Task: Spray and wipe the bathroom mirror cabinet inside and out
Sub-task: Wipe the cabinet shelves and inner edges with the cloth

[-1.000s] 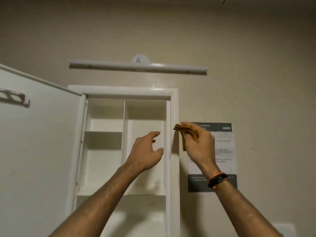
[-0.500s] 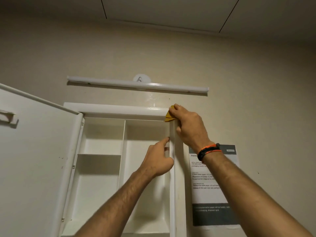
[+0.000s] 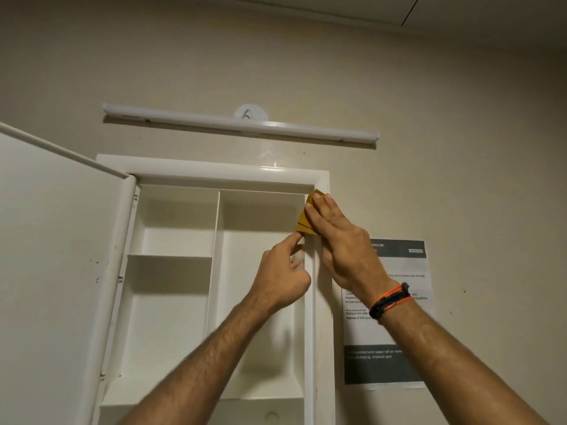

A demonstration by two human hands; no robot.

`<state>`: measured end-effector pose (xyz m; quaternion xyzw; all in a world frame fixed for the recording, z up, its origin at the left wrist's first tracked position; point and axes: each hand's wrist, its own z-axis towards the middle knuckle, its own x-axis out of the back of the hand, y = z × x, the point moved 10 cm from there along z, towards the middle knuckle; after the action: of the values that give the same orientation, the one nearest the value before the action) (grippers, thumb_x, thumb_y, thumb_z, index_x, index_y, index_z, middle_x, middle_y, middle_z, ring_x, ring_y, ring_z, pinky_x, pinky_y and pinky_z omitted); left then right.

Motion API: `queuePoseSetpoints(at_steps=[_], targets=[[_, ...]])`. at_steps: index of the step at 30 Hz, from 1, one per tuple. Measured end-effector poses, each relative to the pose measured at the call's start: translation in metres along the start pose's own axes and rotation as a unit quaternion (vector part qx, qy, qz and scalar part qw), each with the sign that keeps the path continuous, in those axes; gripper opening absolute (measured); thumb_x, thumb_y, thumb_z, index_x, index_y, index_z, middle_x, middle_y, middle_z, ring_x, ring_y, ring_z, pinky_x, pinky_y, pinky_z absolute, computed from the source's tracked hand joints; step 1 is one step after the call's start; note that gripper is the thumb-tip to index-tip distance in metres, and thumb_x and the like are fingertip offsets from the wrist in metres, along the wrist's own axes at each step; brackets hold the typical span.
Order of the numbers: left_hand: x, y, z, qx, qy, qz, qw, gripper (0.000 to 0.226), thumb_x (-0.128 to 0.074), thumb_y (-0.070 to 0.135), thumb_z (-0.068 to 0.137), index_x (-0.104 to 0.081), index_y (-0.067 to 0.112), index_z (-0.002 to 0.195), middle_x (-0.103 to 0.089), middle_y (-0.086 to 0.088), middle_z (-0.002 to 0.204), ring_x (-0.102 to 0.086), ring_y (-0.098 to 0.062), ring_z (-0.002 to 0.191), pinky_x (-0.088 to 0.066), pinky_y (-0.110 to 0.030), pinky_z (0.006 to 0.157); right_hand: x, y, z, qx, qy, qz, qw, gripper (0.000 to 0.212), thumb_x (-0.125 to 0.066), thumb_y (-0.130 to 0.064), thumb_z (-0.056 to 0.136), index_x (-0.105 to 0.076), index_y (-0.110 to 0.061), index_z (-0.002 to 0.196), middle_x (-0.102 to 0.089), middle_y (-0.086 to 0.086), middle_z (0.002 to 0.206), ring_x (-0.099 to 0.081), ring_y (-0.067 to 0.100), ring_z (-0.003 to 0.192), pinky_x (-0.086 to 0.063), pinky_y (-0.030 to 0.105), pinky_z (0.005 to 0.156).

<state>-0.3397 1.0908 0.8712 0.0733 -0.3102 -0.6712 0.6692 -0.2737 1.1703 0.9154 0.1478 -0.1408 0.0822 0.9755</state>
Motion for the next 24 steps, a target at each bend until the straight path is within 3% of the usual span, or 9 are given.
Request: queuePoseSetpoints(at_steps=[3, 5, 7, 9, 12, 16, 19, 24], targets=[[-0.005, -0.006, -0.011, 0.005, -0.006, -0.011, 1.000, 0.079, -0.051, -0.014, 0.080, -0.038, 0.024, 0.148, -0.047, 0.002, 0.148, -0.042, -0.016, 0.138, -0.038, -0.017, 0.105, -0.009, -0.006, -0.024, -0.006, 0.001, 0.036, 0.999, 0.058, -0.043, -0.005, 0.098, -0.027, -0.015, 0.152, -0.014, 0.000, 0.161, -0.006, 0.014, 0.150, -0.007, 0.022, 0.119], [-0.008, -0.014, -0.018, 0.014, -0.010, -0.014, 1.000, 0.078, -0.053, -0.014, 0.081, -0.038, 0.024, 0.148, -0.047, 0.003, 0.147, -0.042, -0.016, 0.138, -0.033, 0.001, 0.092, -0.013, -0.009, -0.033, -0.014, 0.003, 0.050, 0.999, 0.057, -0.042, -0.004, 0.097, -0.027, -0.014, 0.152, -0.015, 0.001, 0.161, -0.007, 0.015, 0.151, -0.007, 0.023, 0.120], [-0.009, -0.021, -0.024, 0.024, -0.014, -0.019, 0.999, 0.079, -0.054, -0.015, 0.081, -0.036, 0.024, 0.148, -0.046, 0.002, 0.148, -0.041, -0.016, 0.138, -0.031, 0.007, 0.080, -0.014, -0.009, -0.034, -0.023, 0.005, 0.051, 0.998, 0.059, -0.041, -0.003, 0.096, -0.027, -0.014, 0.152, -0.015, 0.000, 0.161, -0.007, 0.015, 0.150, -0.009, 0.023, 0.120], [-0.012, -0.025, -0.027, 0.031, -0.022, -0.026, 0.999, 0.081, -0.054, -0.015, 0.081, -0.034, 0.023, 0.149, -0.043, 0.003, 0.150, -0.040, -0.016, 0.139, -0.031, 0.005, 0.084, -0.011, -0.006, -0.026, -0.025, 0.002, 0.045, 0.999, 0.060, -0.038, -0.004, 0.094, -0.027, -0.015, 0.152, -0.014, -0.002, 0.160, -0.007, 0.013, 0.150, -0.008, 0.022, 0.119], [-0.012, -0.027, -0.031, 0.038, -0.026, -0.055, 0.997, 0.086, -0.050, -0.020, 0.076, -0.033, 0.021, 0.150, -0.041, 0.005, 0.151, -0.038, -0.015, 0.140, -0.041, -0.012, 0.096, -0.002, 0.001, -0.004, -0.022, 0.001, 0.037, 0.999, 0.067, -0.041, 0.005, 0.088, -0.028, -0.014, 0.152, -0.013, -0.003, 0.159, -0.007, 0.014, 0.149, -0.007, 0.022, 0.118], [-0.011, -0.030, -0.036, 0.039, -0.019, -0.066, 0.997, 0.087, -0.049, -0.021, 0.074, -0.035, 0.020, 0.149, -0.041, 0.005, 0.151, -0.038, -0.012, 0.140, -0.041, -0.028, 0.107, 0.000, 0.002, 0.001, -0.024, 0.004, 0.034, 0.999, 0.067, -0.041, 0.008, 0.089, -0.029, -0.014, 0.151, -0.018, 0.002, 0.160, -0.009, 0.015, 0.149, -0.011, 0.023, 0.117], [-0.014, -0.036, -0.040, 0.049, -0.020, -0.052, 0.997, 0.086, -0.054, -0.018, 0.076, -0.034, 0.022, 0.150, -0.040, 0.006, 0.152, -0.039, -0.012, 0.139, -0.041, -0.028, 0.106, -0.006, -0.005, -0.022, -0.035, 0.007, 0.074, 0.997, 0.062, -0.040, 0.009, 0.092, -0.032, -0.013, 0.150, -0.021, 0.002, 0.160, -0.010, 0.014, 0.149, -0.008, 0.022, 0.120], [-0.021, -0.051, -0.056, 0.063, -0.033, -0.033, 0.997, 0.085, -0.055, -0.015, 0.077, -0.037, 0.028, 0.148, -0.044, 0.008, 0.148, -0.042, -0.010, 0.137, -0.039, -0.018, 0.100, -0.014, -0.020, -0.067, -0.048, 0.003, 0.122, 0.991, 0.059, -0.042, 0.010, 0.092, -0.039, -0.010, 0.147, -0.026, 0.004, 0.158, -0.016, 0.017, 0.150, -0.015, 0.026, 0.121]])
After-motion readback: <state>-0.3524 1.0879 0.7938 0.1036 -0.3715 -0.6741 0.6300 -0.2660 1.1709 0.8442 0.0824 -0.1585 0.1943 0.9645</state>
